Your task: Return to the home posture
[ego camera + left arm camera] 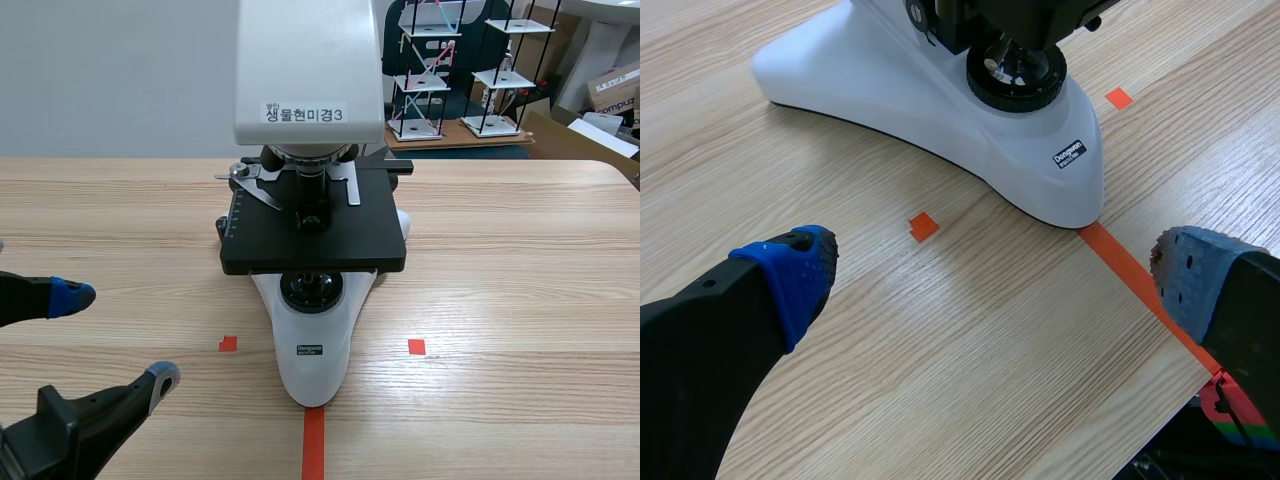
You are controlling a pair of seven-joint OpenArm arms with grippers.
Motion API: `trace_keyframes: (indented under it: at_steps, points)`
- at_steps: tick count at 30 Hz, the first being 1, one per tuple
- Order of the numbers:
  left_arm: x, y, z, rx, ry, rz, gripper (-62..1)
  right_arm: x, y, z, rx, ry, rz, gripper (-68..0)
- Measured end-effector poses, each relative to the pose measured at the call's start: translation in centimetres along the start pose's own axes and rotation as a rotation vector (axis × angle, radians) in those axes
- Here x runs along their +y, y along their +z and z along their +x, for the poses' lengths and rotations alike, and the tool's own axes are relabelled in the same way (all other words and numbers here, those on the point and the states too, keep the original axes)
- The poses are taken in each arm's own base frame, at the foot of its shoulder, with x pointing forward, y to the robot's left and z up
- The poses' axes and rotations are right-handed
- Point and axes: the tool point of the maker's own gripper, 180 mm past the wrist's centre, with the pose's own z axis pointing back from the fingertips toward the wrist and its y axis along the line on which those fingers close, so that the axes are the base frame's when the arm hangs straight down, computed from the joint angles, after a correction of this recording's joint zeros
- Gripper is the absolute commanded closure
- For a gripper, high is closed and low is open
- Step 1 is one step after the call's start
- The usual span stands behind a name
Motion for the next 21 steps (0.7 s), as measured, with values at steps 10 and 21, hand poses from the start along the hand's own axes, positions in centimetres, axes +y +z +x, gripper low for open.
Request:
trace_keyframes:
  at_steps: [10, 21]
  points:
    - [0.00, 0.00, 0.00, 0.000, 0.000, 0.000, -62.3, 0.00, 0.00, 0.13, -0.007, 0.000, 0.000, -0.4]
    - [0.00, 0.00, 0.00, 0.000, 0.000, 0.000, -62.3, -0.07, 0.24, 0.25, -0.031, -0.003, -0.007, -0.4]
